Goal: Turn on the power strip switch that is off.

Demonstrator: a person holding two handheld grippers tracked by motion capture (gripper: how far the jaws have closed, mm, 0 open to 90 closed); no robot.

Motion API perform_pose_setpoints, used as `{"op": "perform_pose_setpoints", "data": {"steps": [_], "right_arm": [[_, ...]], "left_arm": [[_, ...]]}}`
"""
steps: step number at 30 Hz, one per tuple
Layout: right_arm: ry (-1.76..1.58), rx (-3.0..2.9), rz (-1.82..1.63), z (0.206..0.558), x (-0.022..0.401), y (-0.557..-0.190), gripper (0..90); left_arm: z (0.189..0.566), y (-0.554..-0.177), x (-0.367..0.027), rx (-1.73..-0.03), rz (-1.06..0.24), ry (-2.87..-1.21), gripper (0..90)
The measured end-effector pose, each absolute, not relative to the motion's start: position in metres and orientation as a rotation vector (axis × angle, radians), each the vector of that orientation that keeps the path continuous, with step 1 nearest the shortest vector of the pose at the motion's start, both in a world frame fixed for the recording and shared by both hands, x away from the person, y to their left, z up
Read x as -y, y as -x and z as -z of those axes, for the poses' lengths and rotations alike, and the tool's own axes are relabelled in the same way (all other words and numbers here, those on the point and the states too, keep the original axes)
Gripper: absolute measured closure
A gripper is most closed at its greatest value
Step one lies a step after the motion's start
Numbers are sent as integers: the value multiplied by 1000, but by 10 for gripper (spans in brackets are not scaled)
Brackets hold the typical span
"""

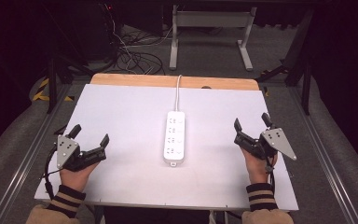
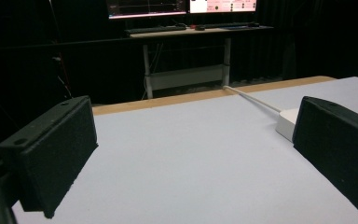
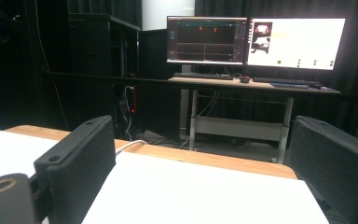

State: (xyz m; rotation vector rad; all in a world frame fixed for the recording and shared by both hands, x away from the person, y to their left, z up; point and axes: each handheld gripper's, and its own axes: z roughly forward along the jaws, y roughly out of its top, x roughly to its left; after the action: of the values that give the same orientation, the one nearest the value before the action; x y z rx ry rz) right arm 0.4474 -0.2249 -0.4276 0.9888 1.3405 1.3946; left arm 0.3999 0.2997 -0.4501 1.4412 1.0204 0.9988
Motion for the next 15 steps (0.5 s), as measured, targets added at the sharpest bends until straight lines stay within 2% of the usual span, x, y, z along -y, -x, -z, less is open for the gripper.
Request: {"op": "perform_pose_setpoints", "data": {"steps": [15], "right_arm": [[-993,-1344,-1388,428,225,-447,80]], "left_arm": [[450,-401,-300,-1023,-997,-1438,4]]}}
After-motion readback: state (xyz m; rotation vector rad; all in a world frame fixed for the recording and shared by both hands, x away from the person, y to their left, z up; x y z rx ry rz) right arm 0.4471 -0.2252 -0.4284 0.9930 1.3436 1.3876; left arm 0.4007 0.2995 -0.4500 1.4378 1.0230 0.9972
